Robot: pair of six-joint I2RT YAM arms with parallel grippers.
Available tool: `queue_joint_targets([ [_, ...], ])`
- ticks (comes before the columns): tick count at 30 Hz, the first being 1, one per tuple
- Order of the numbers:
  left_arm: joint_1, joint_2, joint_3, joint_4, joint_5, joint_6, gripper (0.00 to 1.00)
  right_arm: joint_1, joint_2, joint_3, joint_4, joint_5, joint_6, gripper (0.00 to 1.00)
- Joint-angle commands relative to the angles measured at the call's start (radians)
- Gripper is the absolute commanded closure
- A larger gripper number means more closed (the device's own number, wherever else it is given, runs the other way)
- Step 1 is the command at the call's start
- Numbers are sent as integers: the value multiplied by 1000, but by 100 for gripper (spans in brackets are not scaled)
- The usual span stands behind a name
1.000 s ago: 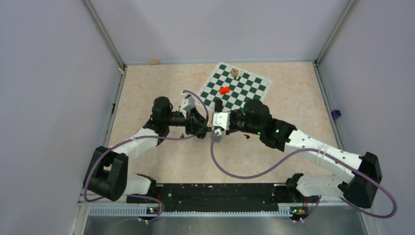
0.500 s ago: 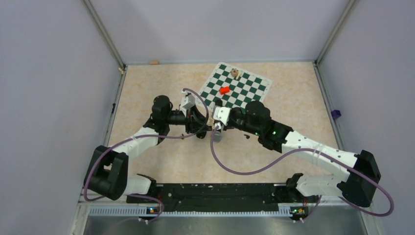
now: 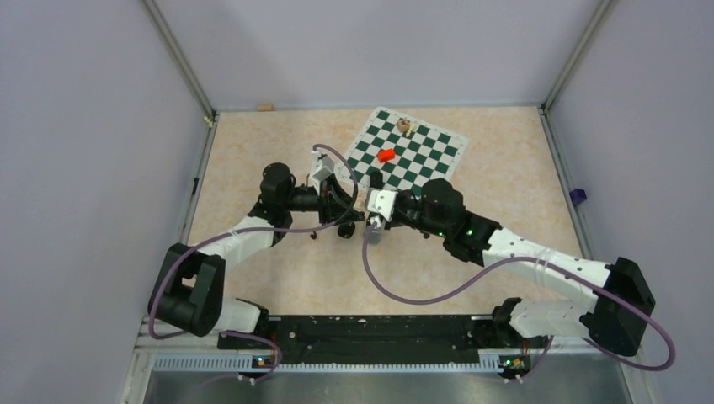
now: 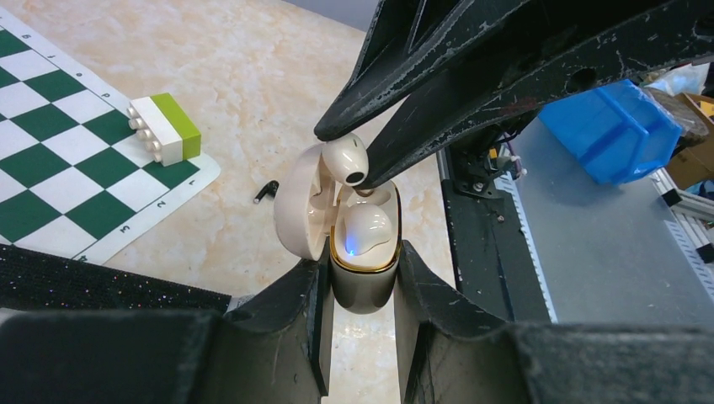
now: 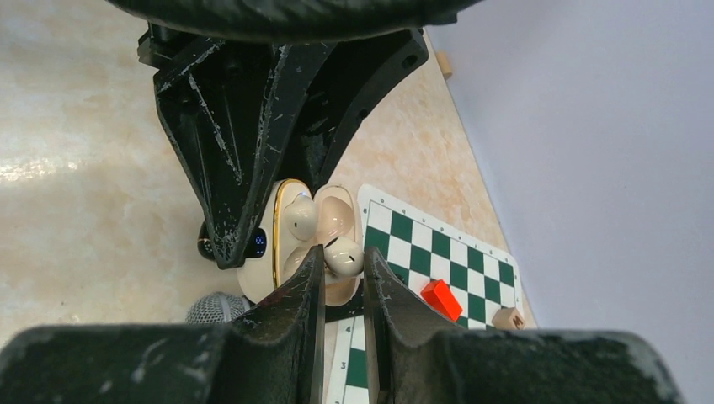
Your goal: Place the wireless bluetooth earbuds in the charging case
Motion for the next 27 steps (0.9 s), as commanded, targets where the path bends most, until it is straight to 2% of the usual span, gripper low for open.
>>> queue_joint_targets([
  [1,10,5,25,154,12,-99,100,4,-11,-13,51,-2,-3,100],
  [17,21,15,10,270,18,-215,100,4,-24,-57,114,34,-46,100],
  [27,21,19,6,289,17,-231,100,33,-3,-72,200,133,-34,100],
])
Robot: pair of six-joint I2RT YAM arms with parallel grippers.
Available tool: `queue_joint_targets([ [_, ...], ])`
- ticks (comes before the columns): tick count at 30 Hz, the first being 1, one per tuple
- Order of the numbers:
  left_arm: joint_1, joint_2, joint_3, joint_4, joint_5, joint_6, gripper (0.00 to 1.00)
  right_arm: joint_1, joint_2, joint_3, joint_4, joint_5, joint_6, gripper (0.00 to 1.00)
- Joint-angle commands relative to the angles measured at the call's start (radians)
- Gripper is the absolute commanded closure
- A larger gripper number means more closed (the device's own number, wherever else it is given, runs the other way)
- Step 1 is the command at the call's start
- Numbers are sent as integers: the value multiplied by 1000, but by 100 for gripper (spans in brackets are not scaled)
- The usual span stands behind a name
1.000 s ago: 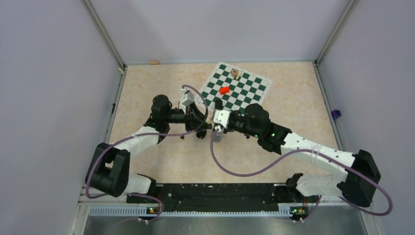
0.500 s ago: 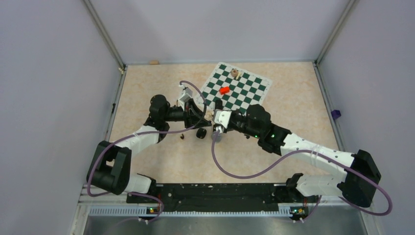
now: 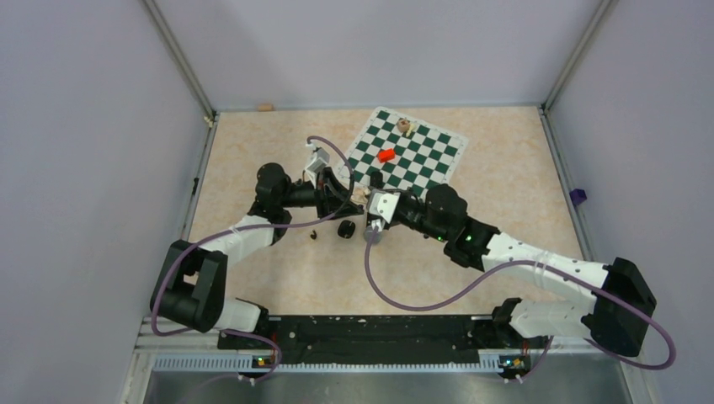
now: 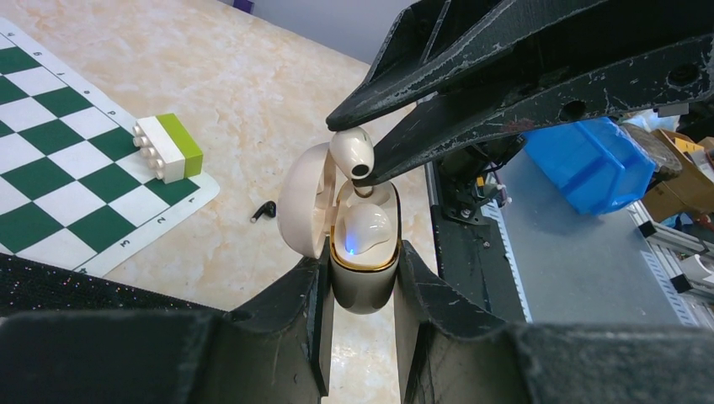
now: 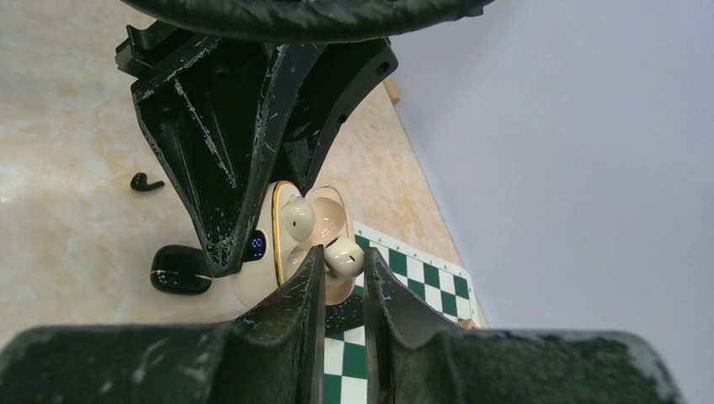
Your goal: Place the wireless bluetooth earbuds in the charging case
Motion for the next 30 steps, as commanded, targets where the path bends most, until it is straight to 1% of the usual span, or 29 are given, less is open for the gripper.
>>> queue_joint_targets([
  [1,1,-10,6,99,18,-18,100,19,8,-18,39,79,3,100],
  [6,6,-9,6,99,14,-19,100,27,-2,-19,32,72,-8,100],
  [12,20,-3,1,136,7,-53,100,25,-31,3,-52,13,-16,100],
  [18,29,-12,-3,144,5,-56,100,25,-20,19,-105,-34,-11,100],
  [30,28,-33,-12,134,10,-29,100,19,-27,28,-86,28,5,87],
])
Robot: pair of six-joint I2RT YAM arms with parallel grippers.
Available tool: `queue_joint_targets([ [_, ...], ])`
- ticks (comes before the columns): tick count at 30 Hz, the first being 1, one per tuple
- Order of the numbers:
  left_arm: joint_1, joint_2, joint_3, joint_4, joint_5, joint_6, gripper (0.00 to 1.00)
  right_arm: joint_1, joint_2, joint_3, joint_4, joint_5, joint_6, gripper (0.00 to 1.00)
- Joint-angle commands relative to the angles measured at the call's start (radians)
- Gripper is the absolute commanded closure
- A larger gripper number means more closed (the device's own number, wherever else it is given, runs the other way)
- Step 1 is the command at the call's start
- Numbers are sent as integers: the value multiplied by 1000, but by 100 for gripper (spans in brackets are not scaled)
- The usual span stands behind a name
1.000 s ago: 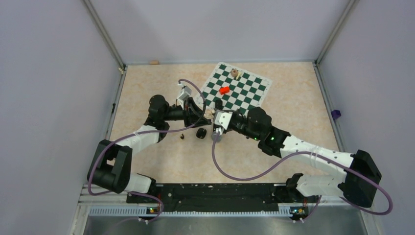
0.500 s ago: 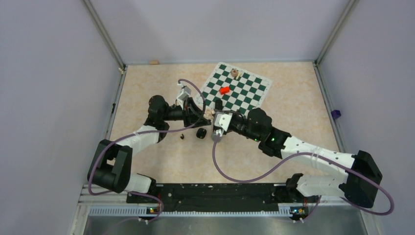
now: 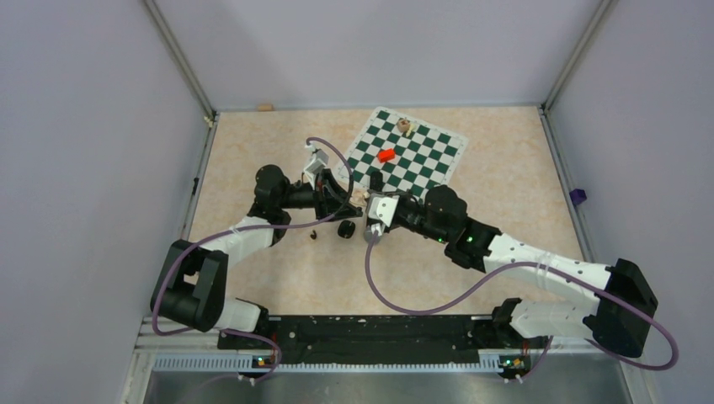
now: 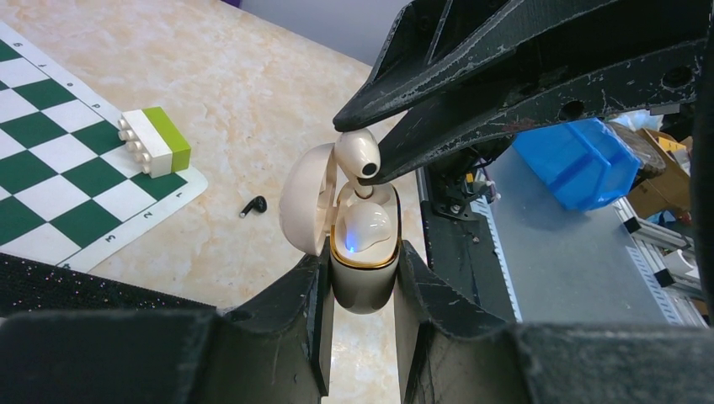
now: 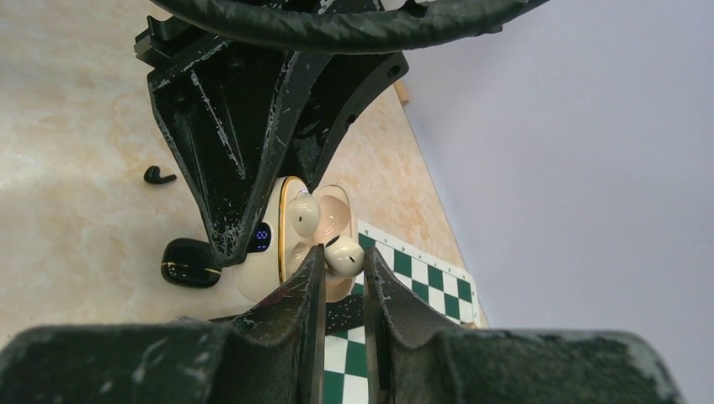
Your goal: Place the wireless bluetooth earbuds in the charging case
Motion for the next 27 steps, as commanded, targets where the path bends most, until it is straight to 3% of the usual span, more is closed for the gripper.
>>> queue_joint_targets([
  [1,13,-37,5,85,-14,18,100,-3,-14,30,-57,30,25,86],
  [11,13,-53,5,52,-16,55,100,-3,-16,31,-26,91,39,80],
  [27,13,-72,4,7,-17,100,100,-3,-23,38,-55,37,42,77],
])
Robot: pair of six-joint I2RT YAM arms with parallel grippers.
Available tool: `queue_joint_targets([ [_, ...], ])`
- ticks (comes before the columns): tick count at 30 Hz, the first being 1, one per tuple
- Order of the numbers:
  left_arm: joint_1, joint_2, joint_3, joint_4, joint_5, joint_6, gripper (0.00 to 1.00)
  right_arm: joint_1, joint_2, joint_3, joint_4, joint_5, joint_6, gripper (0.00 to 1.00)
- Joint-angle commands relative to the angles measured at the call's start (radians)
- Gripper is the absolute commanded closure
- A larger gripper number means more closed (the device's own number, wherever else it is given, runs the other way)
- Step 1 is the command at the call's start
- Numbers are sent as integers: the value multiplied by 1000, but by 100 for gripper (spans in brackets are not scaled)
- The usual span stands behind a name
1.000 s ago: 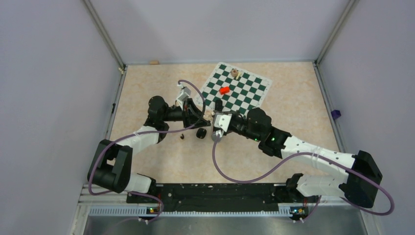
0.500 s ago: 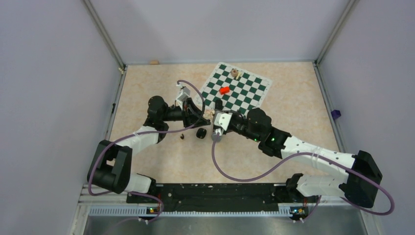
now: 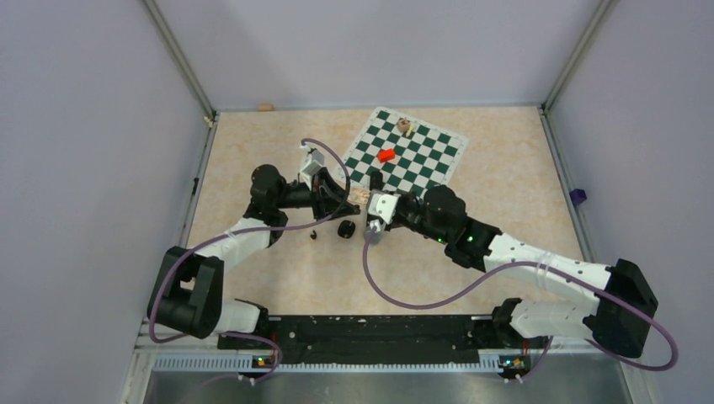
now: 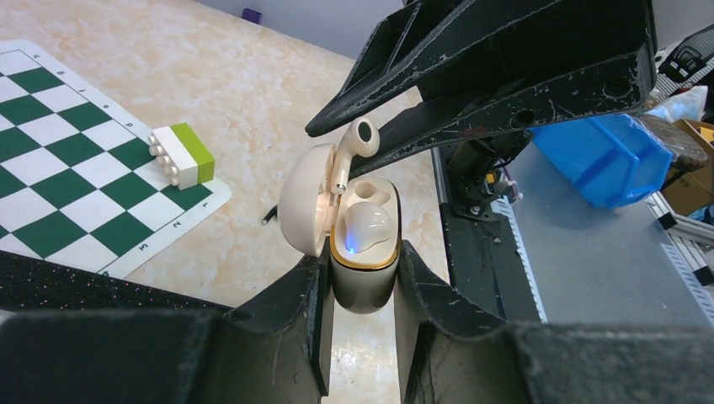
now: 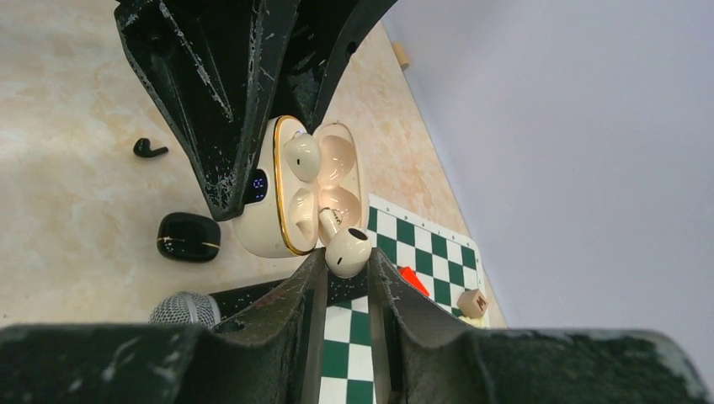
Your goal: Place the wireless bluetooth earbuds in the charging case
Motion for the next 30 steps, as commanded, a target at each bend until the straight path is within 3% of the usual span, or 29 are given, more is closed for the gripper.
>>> queue_joint_targets([
  [1,1,-31,6,42,-4,28,100,2,-21,40,-16,-23,26,78],
  [9,-3,-29,8,-16,-5,87,100,2,-16,45,-15,-24,32,88],
  [16,-14,-33,21,-124,-1,195,100,1,-14,55,-39,-27,17,85],
  [24,-15,-33,22,-133,0,201,100,1,-13,62,-62,-48,13,80],
  [30,-15,-36,24,-140,12,214,100,2,-14,63,-69,-37,-5,85],
])
